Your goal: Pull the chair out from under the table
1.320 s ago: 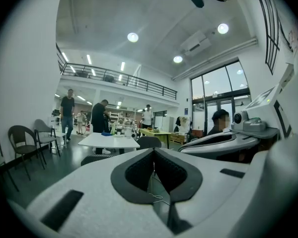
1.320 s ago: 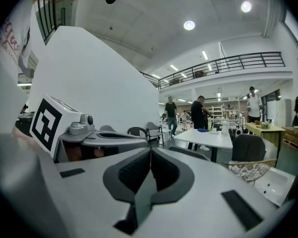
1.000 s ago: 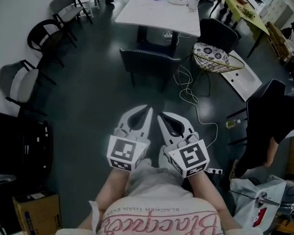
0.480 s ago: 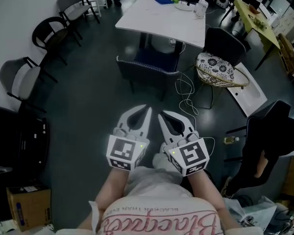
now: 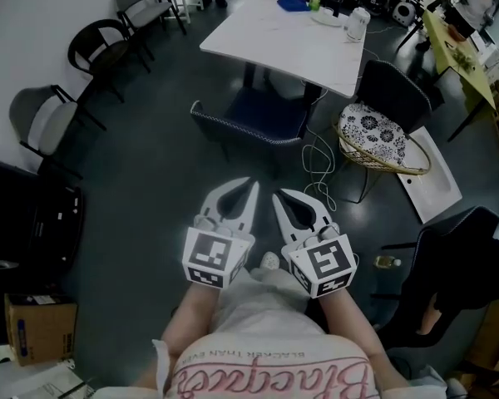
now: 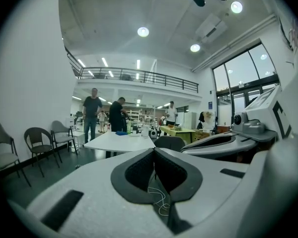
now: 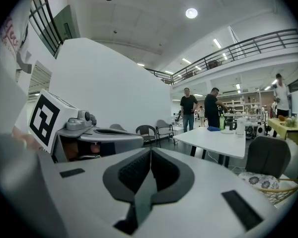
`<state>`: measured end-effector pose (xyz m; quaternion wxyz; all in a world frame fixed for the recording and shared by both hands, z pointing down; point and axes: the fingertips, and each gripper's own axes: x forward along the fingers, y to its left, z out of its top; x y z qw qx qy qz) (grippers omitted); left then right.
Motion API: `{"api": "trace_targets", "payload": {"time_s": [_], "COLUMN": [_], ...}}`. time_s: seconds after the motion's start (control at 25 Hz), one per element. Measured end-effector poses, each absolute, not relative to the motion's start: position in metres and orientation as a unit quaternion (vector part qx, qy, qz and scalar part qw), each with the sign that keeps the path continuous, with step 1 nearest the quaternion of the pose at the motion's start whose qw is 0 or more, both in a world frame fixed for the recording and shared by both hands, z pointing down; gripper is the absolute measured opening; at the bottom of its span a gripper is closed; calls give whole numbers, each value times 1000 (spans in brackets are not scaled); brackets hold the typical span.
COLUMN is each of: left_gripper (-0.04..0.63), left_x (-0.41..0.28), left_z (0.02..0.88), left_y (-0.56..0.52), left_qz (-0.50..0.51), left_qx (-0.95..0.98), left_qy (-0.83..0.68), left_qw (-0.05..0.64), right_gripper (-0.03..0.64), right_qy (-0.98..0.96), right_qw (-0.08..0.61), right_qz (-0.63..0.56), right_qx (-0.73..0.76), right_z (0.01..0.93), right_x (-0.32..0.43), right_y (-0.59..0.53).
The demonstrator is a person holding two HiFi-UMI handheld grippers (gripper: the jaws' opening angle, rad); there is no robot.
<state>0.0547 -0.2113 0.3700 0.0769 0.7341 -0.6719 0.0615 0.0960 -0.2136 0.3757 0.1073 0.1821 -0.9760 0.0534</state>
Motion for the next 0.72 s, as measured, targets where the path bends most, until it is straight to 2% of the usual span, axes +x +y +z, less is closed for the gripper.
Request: {"api": "trace_targets", "payload": {"time_s": [0.28, 0.72], "left_gripper": [5, 5], "left_x": [51, -9], "left_z": [384, 401], "left_y": [-238, -292], "left_qz": [82, 98], "left_qx": [726, 742], "left_qy": [-678, -655], "left_qw": [87, 104], "right_gripper": [5, 5], "right_qy": [-977, -974], "right_qw": [109, 128], "right_qz": [66, 84], "right_qx": [170, 167], "right_z": [388, 399], "right_x": [92, 34], "right_y": [-244, -290]}}
